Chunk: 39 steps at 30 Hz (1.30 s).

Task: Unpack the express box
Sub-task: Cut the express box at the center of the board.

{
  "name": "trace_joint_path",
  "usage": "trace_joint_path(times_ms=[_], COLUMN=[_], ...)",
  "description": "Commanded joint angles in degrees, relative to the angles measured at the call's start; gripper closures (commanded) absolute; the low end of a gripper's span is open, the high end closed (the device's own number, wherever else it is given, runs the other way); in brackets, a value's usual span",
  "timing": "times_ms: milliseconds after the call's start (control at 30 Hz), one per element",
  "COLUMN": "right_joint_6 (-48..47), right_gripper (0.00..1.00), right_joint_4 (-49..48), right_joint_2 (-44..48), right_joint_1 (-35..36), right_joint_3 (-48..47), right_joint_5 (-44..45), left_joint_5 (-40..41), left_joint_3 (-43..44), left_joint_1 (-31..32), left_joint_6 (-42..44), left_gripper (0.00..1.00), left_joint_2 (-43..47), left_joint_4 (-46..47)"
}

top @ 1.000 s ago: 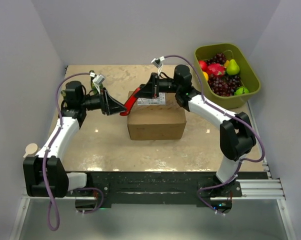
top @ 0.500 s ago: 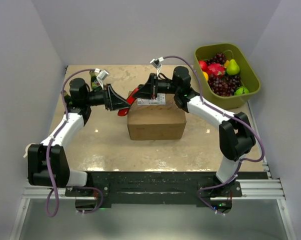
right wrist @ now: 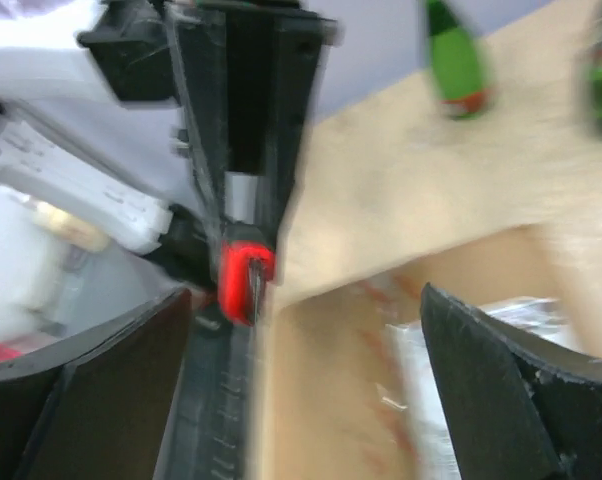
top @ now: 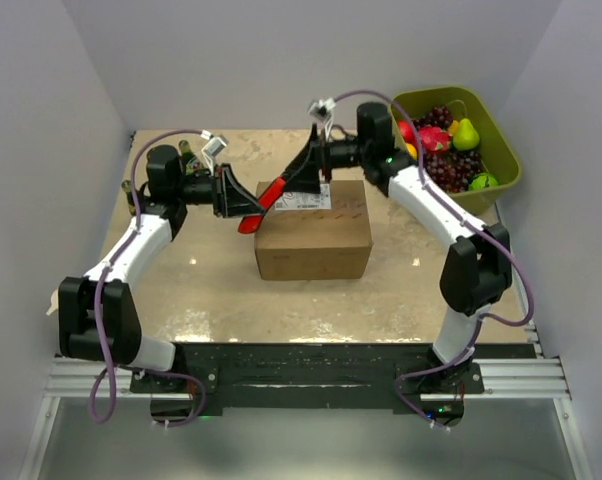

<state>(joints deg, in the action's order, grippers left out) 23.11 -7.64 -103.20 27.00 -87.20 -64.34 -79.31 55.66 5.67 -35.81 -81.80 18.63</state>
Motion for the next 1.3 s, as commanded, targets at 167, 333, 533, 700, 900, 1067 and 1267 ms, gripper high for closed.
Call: trace_joint_path(times_ms=[167,333,533,700,900,1067,1267], right_joint_6=[-59.23,-70.12,-69.52,-67.94,-66.36,-64.08,-52.84], right_gripper=[0.01,0.09,0.19,0.32,0.52,0.8,1.0], right_joint_4=[55.61,68.27,65.47,64.42,63.54,61.79,54.15], right_joint_2=[-3.67,-6.84,-4.99,-5.79,-5.87,-6.58,-6.4], right_joint_1=[-2.14,3.65,6.48,6.92,7.1,7.62,6.05], right_joint_3=[-29.77,-37.0,-31.54,-31.63,-31.19,-29.88,-26.89], right_joint_5=[1.14,4.64,6.06,6.33,6.06,6.33,2.92], left_joint_5=[6.06,15.94,19.37,18.31,17.87,16.56,16.55], left_joint_3=[18.85,29.32,31.88,30.66,30.03,30.21,22.09], left_joint_1=[1.18,5.14,6.19,6.28,6.54,6.63,5.93], left_joint_6=[47.76,67.62,72.11,70.71,70.71,70.09,62.03], left_gripper=[1.0,1.0,1.0,1.0,1.0,1.0,0.53], left_joint_2=[-0.99,-4.15,-3.63,-2.4,-2.22,-2.05,1.72], left_joint_4=[-50.62,-70.03,-74.53,-72.95,-72.42,-71.02,-60.77])
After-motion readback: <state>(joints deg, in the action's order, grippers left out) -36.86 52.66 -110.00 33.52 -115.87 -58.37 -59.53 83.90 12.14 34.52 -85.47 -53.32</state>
